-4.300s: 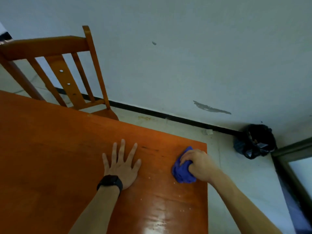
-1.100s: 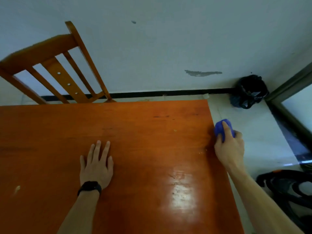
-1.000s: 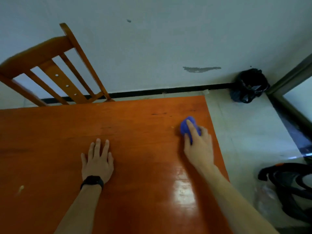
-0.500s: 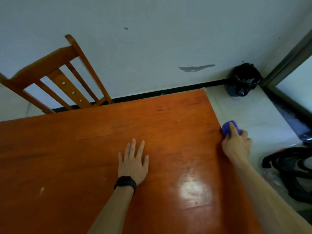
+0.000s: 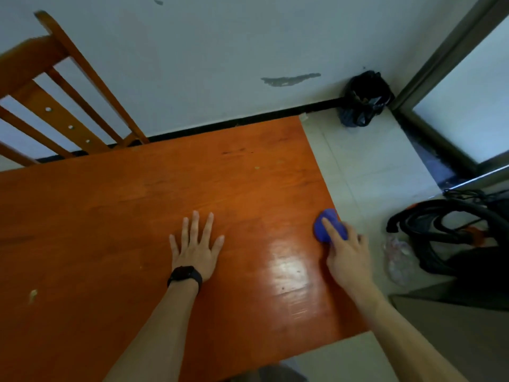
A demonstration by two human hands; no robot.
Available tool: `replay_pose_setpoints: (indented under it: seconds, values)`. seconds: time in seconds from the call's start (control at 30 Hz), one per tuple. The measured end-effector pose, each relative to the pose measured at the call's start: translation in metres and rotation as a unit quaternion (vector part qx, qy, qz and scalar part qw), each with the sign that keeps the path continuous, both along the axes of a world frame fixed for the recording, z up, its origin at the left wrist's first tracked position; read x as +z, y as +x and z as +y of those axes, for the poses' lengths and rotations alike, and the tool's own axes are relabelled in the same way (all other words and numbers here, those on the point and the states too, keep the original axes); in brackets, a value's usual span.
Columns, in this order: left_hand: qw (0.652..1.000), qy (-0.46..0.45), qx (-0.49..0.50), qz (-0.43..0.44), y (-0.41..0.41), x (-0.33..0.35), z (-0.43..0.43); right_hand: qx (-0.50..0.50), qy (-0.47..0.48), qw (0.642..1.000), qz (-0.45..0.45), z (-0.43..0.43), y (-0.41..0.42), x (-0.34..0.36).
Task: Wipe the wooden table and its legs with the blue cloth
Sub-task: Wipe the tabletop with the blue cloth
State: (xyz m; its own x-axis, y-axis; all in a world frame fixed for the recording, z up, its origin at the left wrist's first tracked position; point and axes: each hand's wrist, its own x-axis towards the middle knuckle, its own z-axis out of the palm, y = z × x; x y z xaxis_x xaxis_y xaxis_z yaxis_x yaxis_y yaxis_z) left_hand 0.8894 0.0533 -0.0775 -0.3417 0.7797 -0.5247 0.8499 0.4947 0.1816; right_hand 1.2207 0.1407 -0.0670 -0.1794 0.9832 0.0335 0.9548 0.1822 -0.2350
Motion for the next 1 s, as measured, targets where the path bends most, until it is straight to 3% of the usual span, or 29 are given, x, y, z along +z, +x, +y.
replay_pose_setpoints:
  seconds: [0.07, 0.13, 0.23, 0.33, 0.4, 0.53, 0.7, 0.8, 0.93, 1.0]
  values:
    - [1.0, -0.023, 0.007, 0.005, 0.005, 0.005, 0.002, -0.148, -0.013, 0.988, 0.036, 0.014, 0.028, 0.012]
    - [0.999, -0.041, 0.025, 0.016, 0.015, 0.012, 0.007, -0.161, 0.011, 0.984, 0.081, 0.008, 0.014, 0.013]
    - [0.998, -0.031, 0.035, 0.044, 0.038, 0.022, 0.009, 0.011, -0.031, 0.995, 0.095, -0.049, -0.05, 0.006]
    - [0.999, 0.002, 0.002, 0.044, 0.069, 0.027, -0.004, 0.21, -0.059, 0.974, 0.059, -0.106, -0.088, -0.001]
    - [0.999, 0.002, -0.017, 0.032, 0.089, 0.027, -0.021, 0.238, -0.057, 0.968, 0.061, -0.096, -0.061, -0.007]
    - [0.999, -0.027, -0.021, 0.029, 0.111, 0.028, -0.046, 0.049, -0.086, 0.995, 0.02, -0.041, 0.035, 0.002]
    - [0.998, -0.055, -0.026, 0.024, 0.12, 0.037, -0.037, -0.165, -0.047, 0.982, 0.077, -0.018, 0.071, 0.025]
    - [0.998, -0.047, -0.033, 0.014, 0.123, 0.039, -0.032, -0.082, -0.035, 0.99, 0.114, -0.049, 0.022, 0.036]
    - [0.998, -0.038, -0.047, 0.007, 0.115, 0.035, -0.041, 0.158, -0.077, 0.984, 0.04, -0.111, -0.017, 0.01]
    - [0.997, -0.039, -0.071, -0.004, 0.105, 0.035, -0.055, 0.116, -0.081, 0.99, 0.025, -0.115, 0.011, 0.0]
